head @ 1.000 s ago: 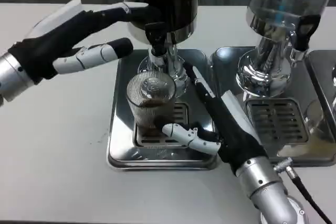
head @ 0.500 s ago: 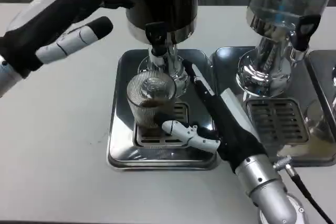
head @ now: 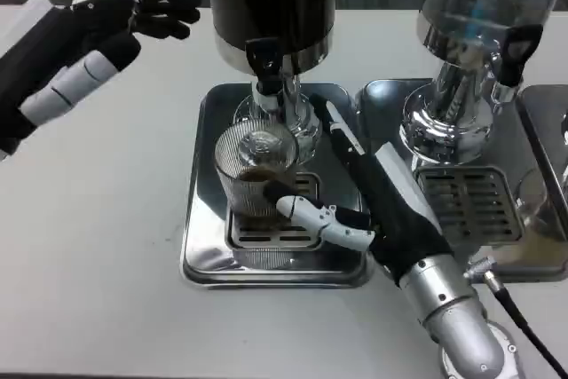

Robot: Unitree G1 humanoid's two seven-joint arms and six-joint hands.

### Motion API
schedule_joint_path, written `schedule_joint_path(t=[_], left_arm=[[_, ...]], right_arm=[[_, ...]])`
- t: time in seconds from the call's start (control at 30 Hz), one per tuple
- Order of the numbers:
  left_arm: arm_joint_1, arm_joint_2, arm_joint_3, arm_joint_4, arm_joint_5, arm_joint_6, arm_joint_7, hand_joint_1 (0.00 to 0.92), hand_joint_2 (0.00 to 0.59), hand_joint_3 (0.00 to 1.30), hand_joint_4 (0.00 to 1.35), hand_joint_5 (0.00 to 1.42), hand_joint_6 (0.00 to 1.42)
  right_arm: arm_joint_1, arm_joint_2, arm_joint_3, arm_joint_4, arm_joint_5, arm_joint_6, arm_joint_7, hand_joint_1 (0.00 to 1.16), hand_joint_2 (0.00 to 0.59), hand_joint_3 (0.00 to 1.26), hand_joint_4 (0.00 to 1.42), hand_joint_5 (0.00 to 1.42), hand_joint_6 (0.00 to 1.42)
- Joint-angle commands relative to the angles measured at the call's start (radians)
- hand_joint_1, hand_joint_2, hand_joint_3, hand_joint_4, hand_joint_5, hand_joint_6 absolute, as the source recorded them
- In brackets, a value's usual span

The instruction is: Grasp the cup under the faucet to collect the drink, then remove the cup.

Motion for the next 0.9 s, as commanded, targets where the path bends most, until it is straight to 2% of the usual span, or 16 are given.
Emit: schedule_joint_path(t=[0.03,0.27,0.53,0.9], left_arm=[[0.063,0.033,0.037,-0.051,-0.024,-0.004,0.000,0.000,0.134,0.27,0.28,0.31,0.27],[0.137,0.047,0.076,-0.089,-0.016,-0.014,0.023,0.000,0.132,0.27,0.26,0.30,0.25],[0.213,0.059,0.097,-0.082,0.001,-0.023,0.055,0.000,0.131,0.26,0.26,0.30,0.25],[0.289,0.080,0.100,-0.089,0.028,-0.040,0.100,0.000,0.126,0.26,0.24,0.26,0.22]], right_arm=[[-0.017,-0.002,-0.006,0.023,0.010,-0.025,0.007,0.52,0.188,0.00,0.00,0.00,0.03],[-0.033,-0.009,-0.002,0.051,0.003,-0.036,0.018,0.51,0.187,0.00,0.00,0.00,0.03],[-0.060,0.001,-0.005,0.113,0.018,-0.082,0.018,0.51,0.187,0.00,0.00,0.00,0.02],[-0.088,0.006,-0.005,0.164,0.010,-0.091,0.010,0.52,0.192,0.00,0.00,0.00,0.02]])
